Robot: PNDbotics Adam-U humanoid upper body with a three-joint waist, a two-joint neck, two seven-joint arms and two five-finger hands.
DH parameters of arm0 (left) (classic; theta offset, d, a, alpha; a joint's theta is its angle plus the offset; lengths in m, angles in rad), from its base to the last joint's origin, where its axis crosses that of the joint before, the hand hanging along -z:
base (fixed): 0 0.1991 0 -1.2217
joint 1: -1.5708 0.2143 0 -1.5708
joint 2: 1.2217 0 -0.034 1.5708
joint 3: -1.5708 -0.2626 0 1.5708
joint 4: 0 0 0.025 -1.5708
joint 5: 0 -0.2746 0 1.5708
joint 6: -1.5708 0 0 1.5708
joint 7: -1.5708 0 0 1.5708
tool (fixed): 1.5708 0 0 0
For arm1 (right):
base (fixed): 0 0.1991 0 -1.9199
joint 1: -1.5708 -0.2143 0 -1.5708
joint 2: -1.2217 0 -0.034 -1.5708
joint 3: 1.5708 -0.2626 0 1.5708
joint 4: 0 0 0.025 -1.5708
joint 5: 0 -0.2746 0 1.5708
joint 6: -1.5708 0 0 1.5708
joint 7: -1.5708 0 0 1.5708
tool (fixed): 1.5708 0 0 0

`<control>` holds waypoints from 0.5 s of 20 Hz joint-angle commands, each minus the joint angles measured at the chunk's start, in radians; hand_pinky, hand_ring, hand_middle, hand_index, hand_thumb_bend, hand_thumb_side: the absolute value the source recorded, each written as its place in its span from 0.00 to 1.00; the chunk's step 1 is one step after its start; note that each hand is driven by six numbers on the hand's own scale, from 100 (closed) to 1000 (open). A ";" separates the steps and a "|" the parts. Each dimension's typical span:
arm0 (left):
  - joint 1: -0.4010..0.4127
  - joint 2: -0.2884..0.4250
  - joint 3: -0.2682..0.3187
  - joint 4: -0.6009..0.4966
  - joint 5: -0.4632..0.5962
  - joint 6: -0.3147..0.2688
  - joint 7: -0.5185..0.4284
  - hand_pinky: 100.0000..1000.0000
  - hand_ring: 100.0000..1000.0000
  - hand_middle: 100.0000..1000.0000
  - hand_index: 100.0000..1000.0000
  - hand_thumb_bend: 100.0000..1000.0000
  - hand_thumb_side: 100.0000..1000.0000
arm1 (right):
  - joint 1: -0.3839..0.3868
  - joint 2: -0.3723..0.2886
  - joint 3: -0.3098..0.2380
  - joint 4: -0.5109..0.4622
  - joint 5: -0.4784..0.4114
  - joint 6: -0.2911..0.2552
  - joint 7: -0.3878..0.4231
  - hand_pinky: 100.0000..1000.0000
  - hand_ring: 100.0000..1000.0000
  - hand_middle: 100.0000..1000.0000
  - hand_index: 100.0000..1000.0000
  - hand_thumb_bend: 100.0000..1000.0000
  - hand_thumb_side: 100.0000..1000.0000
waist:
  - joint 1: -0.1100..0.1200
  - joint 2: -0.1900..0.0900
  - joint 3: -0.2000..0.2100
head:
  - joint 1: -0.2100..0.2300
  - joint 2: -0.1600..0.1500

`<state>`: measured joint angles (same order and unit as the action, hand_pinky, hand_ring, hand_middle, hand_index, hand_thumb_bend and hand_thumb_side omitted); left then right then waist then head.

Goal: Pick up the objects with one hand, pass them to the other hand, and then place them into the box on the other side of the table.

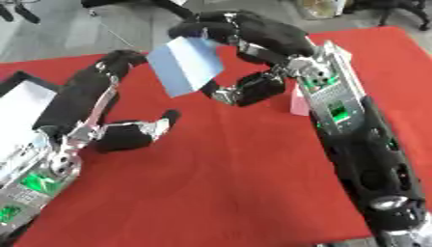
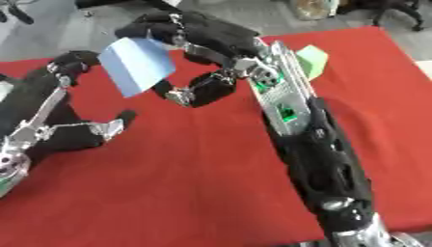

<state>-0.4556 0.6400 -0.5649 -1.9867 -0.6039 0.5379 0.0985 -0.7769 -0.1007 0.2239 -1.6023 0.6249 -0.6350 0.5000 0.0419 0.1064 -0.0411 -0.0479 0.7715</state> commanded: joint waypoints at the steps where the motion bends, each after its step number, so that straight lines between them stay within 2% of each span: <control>1: -0.003 0.006 0.011 -0.013 0.024 0.012 0.045 0.65 0.80 0.85 0.91 0.40 0.57 | -0.016 -0.004 -0.003 -0.008 -0.010 -0.004 0.010 0.77 0.64 0.29 0.27 0.00 0.00 | 0.012 0.006 0.001 | -0.006 -0.002; 10: -0.009 -0.006 0.006 -0.013 0.117 -0.020 0.201 0.63 0.81 0.86 0.91 0.41 0.55 | -0.016 -0.002 -0.001 -0.001 -0.016 -0.006 0.018 0.77 0.65 0.29 0.27 0.00 0.00 | 0.009 0.006 0.005 | -0.013 -0.002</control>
<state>-0.4488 0.6235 -0.5679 -1.9863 -0.5000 0.5244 0.2783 -0.7760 -0.1007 0.2236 -1.5966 0.6117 -0.6355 0.5098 0.0419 0.1064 -0.0378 -0.0573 0.7715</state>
